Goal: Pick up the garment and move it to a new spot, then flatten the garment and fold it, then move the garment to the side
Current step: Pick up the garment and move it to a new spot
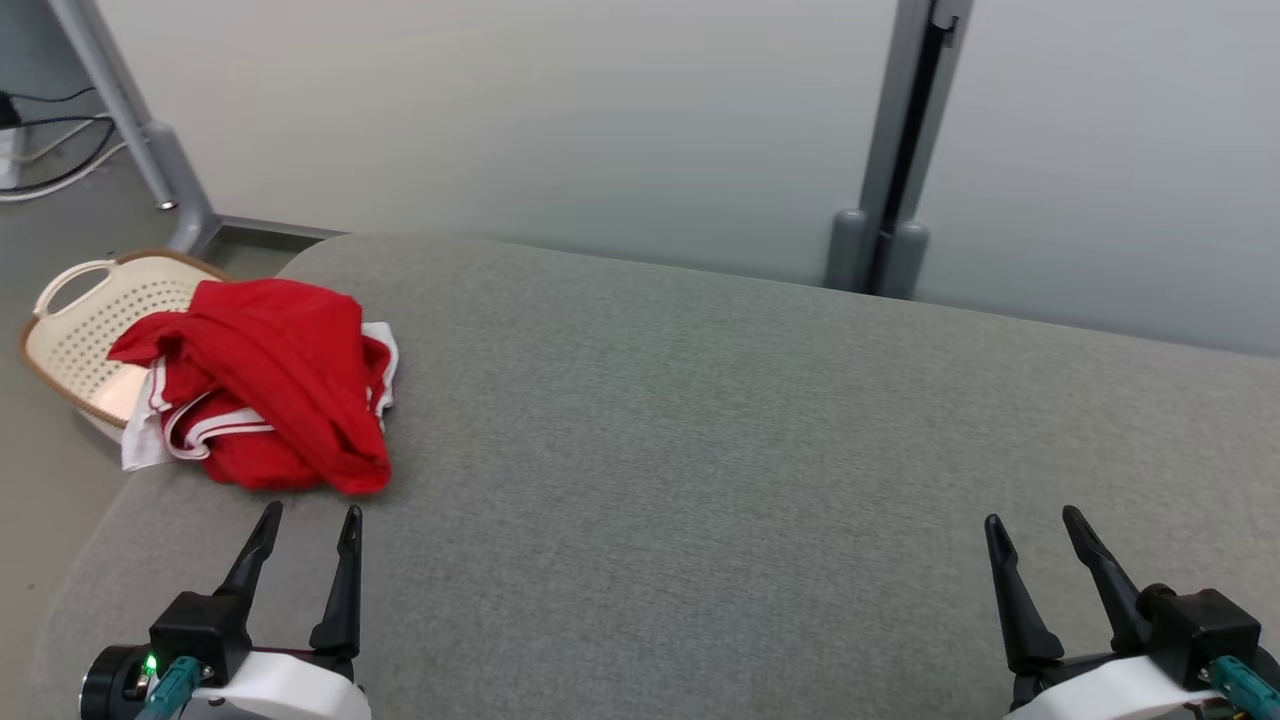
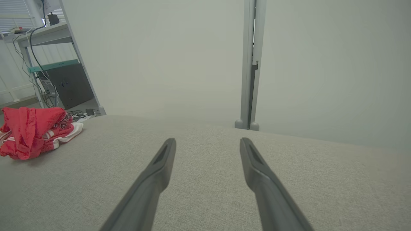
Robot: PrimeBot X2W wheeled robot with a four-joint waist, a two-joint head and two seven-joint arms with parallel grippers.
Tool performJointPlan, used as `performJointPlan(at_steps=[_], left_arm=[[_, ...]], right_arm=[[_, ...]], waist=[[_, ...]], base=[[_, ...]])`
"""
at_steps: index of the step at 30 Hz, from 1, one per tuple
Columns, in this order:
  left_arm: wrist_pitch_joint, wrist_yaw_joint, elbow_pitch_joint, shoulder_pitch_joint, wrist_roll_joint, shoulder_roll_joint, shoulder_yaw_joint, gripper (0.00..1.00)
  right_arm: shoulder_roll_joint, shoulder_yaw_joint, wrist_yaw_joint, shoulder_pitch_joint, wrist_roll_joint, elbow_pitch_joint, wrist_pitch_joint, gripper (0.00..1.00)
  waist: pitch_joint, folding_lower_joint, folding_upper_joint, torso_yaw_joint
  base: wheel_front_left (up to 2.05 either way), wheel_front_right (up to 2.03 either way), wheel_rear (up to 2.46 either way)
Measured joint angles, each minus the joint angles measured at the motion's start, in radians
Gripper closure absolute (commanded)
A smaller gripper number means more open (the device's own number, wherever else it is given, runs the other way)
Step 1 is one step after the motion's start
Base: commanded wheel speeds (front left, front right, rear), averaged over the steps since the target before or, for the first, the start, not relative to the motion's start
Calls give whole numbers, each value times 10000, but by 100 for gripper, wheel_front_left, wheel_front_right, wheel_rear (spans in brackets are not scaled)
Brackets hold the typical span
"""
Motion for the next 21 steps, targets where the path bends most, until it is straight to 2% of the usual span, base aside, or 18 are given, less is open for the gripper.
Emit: performJointPlan(at_steps=[10,21], left_arm=[[0,4,-96,6,0,44,238,0],[0,2,-148,12,-13,-2,288,0]], right_arm=[[113,228,0,-38,-121,-213,17,0],[151,203,0,-55,-219,-293,82,0]], waist=[[55,0,0,1450],[160,0,-1,1883]], base=[[0,0,0],[0,0,0]])
